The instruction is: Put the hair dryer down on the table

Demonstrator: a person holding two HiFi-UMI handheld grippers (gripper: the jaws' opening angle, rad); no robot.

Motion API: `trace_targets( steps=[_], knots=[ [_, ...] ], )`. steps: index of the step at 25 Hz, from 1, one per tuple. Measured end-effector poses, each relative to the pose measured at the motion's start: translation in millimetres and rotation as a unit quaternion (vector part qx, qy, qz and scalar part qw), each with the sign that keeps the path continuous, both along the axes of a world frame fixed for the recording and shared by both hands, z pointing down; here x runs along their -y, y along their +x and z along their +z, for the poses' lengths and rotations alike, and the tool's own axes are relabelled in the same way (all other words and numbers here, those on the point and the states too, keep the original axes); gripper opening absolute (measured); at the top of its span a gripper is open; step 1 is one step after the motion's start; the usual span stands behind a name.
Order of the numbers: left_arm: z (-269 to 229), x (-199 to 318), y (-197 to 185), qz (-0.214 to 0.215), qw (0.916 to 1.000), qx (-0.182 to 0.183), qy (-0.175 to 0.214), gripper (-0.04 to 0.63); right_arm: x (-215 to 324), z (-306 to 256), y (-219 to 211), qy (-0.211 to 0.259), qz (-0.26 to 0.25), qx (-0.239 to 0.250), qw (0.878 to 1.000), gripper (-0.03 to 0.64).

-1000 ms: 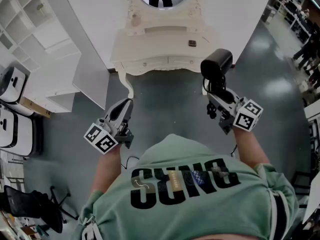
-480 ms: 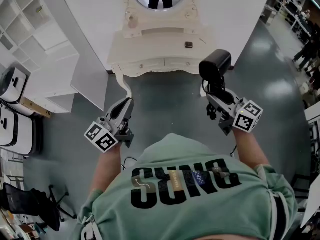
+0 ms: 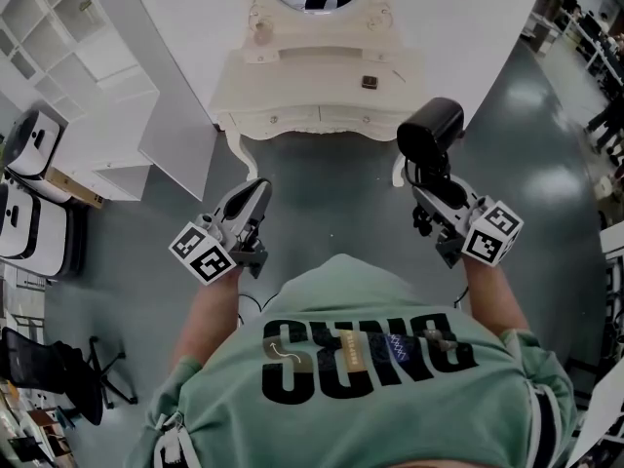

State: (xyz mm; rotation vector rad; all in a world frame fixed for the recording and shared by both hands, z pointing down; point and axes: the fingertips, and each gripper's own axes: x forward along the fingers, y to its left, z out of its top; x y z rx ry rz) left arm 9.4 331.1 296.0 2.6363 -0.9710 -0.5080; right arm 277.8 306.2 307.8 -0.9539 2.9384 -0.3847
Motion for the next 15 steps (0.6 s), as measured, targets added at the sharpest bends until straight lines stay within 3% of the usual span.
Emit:
trace_targets(
  steps=[7,15],
  knots=[
    [12.6,13.3,-0.6,-0.006,0.9999,0.006,-0.010,0.011,19.2,11.0,-4.5,-0.002,-0.007,0.001,1.000,0.155],
    [32.6,80.4,-45.2,0.008,0.9998,-0.015,-0.008,0.011,79.3,18.6,-52.5,-0.004,0.003,-0.012,1.000,0.155]
  ],
)
